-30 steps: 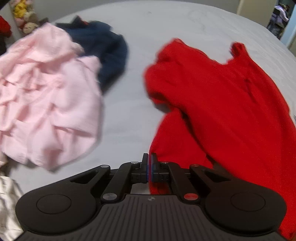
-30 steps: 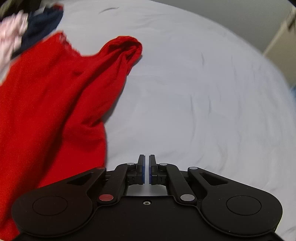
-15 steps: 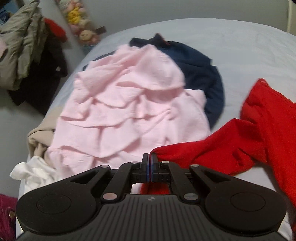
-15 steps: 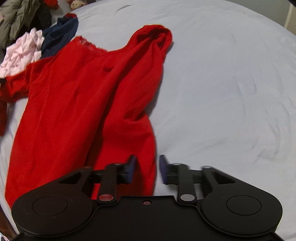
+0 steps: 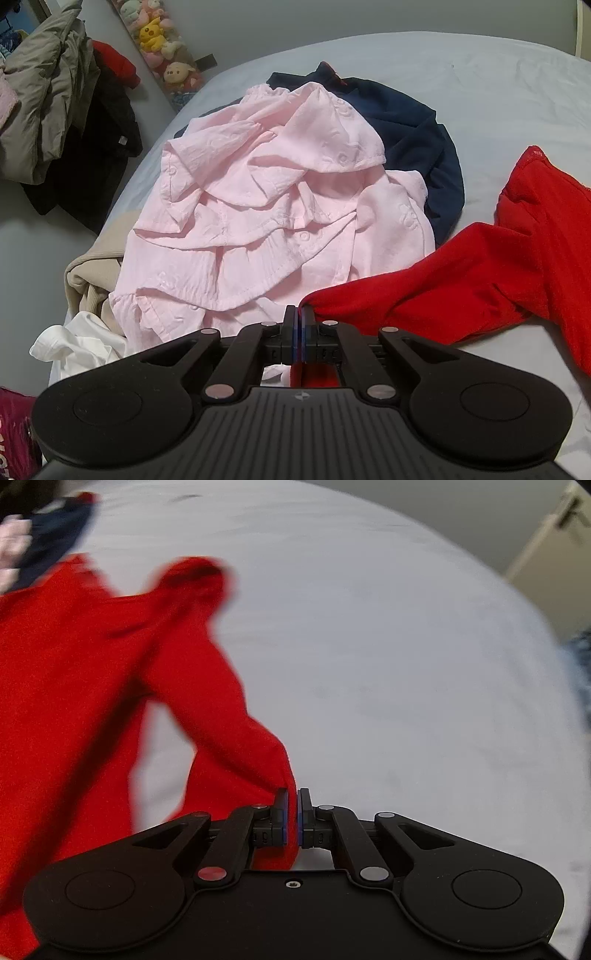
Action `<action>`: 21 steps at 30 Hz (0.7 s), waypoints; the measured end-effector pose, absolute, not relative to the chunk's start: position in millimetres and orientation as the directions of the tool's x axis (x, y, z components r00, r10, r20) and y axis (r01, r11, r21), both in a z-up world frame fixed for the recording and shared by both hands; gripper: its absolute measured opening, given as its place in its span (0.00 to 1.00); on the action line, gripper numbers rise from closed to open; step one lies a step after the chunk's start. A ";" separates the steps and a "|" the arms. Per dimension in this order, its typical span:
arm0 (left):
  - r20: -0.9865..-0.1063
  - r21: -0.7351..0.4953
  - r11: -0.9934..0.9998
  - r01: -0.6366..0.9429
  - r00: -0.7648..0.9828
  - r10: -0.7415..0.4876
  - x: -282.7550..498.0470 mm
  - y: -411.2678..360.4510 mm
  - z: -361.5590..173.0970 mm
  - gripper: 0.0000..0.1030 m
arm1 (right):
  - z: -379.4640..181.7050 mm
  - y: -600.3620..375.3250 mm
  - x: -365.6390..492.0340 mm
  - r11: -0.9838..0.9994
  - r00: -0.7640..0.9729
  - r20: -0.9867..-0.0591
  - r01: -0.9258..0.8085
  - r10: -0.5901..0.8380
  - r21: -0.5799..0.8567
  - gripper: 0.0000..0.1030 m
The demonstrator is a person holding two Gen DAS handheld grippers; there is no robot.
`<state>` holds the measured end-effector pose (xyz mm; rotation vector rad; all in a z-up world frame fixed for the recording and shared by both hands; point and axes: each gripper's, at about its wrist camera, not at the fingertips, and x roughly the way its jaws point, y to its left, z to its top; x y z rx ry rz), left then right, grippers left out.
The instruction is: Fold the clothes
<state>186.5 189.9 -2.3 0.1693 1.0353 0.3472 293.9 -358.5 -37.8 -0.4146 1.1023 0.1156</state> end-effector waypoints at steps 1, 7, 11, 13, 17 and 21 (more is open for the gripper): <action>-0.810 0.300 0.932 -0.202 0.462 0.361 186.7 189.6 -2.5 0.01 | -37.7 -361.9 296.7 0.916 0.460 -0.877 -0.278 -0.137 -0.289 0.02; -0.814 0.292 0.936 -0.197 0.462 0.352 186.3 190.0 -2.3 0.02 | -38.2 -407.0 322.0 0.887 0.483 -0.787 -0.046 -0.382 -0.459 0.11; -0.793 0.317 0.935 -0.160 0.495 0.353 178.7 186.2 1.3 0.23 | -35.6 -416.5 317.2 0.912 0.474 -0.811 -0.037 -0.344 -0.409 0.40; -0.767 0.341 0.929 -0.142 0.530 0.363 172.5 181.8 6.1 0.34 | -30.1 -417.4 308.7 0.934 0.488 -0.827 -0.063 -0.280 -0.353 0.40; -0.744 0.321 0.947 -0.032 0.610 0.273 153.8 164.4 20.2 0.36 | -16.1 -404.3 277.1 0.955 0.515 -0.854 -0.212 -0.071 -0.207 0.40; -0.762 0.246 0.959 0.140 0.640 0.101 132.6 135.0 31.4 0.36 | -12.0 -381.9 247.7 0.920 0.497 -0.866 -0.361 0.051 -0.153 0.40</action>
